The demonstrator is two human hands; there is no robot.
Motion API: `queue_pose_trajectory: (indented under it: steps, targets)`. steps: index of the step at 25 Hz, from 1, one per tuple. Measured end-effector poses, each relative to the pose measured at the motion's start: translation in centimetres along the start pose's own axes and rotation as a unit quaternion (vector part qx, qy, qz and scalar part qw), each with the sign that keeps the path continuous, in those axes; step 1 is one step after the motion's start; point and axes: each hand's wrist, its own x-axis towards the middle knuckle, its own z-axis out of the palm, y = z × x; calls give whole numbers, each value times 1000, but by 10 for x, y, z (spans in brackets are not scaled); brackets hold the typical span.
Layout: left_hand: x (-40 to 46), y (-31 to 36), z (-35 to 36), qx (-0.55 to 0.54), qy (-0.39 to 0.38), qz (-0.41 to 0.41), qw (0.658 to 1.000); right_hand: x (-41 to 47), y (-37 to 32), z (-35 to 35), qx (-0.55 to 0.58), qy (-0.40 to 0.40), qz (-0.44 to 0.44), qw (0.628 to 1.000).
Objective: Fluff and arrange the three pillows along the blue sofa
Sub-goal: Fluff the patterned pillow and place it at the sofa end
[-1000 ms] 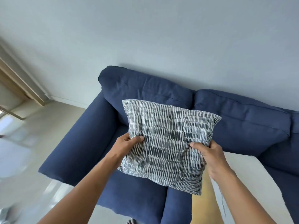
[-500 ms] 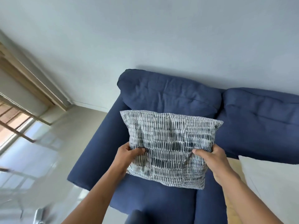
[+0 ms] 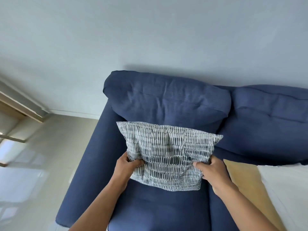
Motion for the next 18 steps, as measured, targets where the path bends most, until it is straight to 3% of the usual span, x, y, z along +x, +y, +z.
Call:
queue_pose_trajectory:
  steps: [8,18]
  targets:
    - [151,-2,4,64,-11,-34,997,120,8,77,-21,103,35,994]
    - [254,-40,21,139,-2,-41,989,204,36,124,-105,126,51,985]
